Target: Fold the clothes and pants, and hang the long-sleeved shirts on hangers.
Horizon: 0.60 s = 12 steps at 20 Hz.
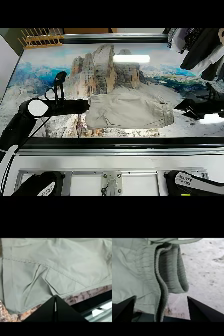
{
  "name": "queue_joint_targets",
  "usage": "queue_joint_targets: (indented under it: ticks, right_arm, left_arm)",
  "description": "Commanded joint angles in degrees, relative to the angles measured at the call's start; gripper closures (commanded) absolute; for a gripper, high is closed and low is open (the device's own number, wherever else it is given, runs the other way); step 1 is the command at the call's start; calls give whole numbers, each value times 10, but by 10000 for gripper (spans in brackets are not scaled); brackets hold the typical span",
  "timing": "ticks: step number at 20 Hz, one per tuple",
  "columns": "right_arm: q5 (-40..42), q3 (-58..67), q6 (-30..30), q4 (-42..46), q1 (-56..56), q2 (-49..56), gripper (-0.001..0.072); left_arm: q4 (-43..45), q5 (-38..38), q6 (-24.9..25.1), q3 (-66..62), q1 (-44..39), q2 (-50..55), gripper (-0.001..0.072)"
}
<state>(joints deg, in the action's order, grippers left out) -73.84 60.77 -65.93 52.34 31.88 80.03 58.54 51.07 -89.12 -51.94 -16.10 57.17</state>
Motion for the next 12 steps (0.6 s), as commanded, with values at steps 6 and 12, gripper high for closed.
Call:
queue_joint_targets:
  ticks: [6, 12]
  right_arm:
    - [-41, 63, 122, -65, 12, 176, -8]
    - [-68, 89, 133, -70, -6, 235, -8]
  left_arm:
    - [-1, -3, -23, -1, -26, -4, 703]
    - [-1, -7, -25, -1, -26, 0, 703]
